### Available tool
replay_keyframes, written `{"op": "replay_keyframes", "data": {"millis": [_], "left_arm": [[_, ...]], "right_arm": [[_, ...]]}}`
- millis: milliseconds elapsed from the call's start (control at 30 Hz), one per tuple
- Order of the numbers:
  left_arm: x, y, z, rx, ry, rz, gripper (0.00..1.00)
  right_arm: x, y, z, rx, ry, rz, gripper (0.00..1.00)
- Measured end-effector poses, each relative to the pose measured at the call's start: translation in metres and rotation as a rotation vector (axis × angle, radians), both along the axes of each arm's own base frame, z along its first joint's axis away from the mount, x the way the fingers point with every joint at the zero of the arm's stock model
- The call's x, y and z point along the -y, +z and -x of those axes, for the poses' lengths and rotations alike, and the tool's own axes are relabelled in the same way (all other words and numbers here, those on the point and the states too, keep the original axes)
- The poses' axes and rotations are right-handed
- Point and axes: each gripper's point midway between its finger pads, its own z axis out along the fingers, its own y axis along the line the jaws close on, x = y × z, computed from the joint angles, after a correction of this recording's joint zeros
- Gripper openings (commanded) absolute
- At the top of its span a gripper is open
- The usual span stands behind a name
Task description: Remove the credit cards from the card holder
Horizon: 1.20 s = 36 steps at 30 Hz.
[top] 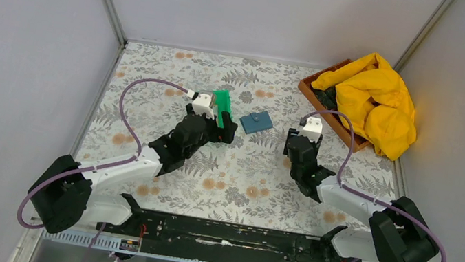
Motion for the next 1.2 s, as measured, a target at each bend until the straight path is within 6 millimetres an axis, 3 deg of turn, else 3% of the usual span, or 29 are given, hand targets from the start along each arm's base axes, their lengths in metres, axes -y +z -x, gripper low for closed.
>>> {"op": "replay_keyframes", "data": {"millis": [133,200,233,333,367,433,500,567,667,700,733,767,800,867,1000,1200], "left_arm": [[0.0,-0.002,0.0,-0.004,-0.001,-0.005,1.0],[0.001,-0.005,0.0,-0.009,-0.001,-0.009,1.0],[0.001,-0.006,0.0,-0.011,-0.001,-0.011,0.98],[0.001,-0.007,-0.001,-0.013,0.0,-0.012,0.67],[0.0,-0.008,-0.001,-0.015,0.005,-0.015,0.58],[-0.001,-0.012,-0.003,-0.029,0.017,-0.024,0.43],[-0.001,-0.018,-0.007,-0.049,0.034,-0.046,0.36],[-0.001,-0.025,-0.011,-0.07,0.05,-0.068,0.32],[-0.003,-0.031,-0.016,-0.095,0.081,-0.105,0.31],[-0.005,-0.032,-0.017,-0.098,0.092,-0.114,0.32],[-0.008,-0.033,-0.018,-0.1,0.11,-0.125,0.42],[-0.012,-0.034,-0.019,-0.102,0.125,-0.135,0.69],[-0.016,-0.035,-0.019,-0.104,0.143,-0.15,0.82],[-0.025,-0.036,-0.021,-0.108,0.186,-0.177,0.93],[-0.046,-0.038,-0.026,-0.12,0.284,-0.203,0.94],[-0.081,-0.049,-0.035,-0.161,0.412,-0.235,0.81]], "right_arm": [[-0.003,-0.001,-0.001,-0.007,0.008,-0.001,0.61],[-0.004,-0.001,-0.002,-0.01,0.013,-0.002,0.52],[-0.004,-0.001,-0.002,-0.01,0.014,-0.003,0.43],[-0.005,-0.002,-0.002,-0.012,0.016,-0.003,0.05],[-0.005,-0.002,-0.002,-0.011,0.015,-0.008,0.01],[-0.006,-0.002,-0.002,-0.013,0.02,-0.007,0.0],[-0.007,-0.003,-0.002,-0.017,0.026,-0.011,0.0],[-0.01,-0.005,-0.003,-0.026,0.034,-0.01,0.07],[-0.015,-0.009,-0.006,-0.043,0.048,-0.009,0.19],[-0.017,-0.01,-0.007,-0.049,0.053,-0.009,0.27],[-0.019,-0.012,-0.007,-0.055,0.06,-0.009,0.34],[-0.021,-0.012,-0.007,-0.059,0.065,-0.013,0.39],[-0.022,-0.013,-0.007,-0.062,0.071,-0.016,0.43],[-0.024,-0.014,-0.007,-0.068,0.083,-0.02,0.46],[-0.027,-0.016,-0.006,-0.077,0.098,-0.027,0.47],[-0.033,-0.022,-0.006,-0.107,0.121,-0.024,0.49]]}}
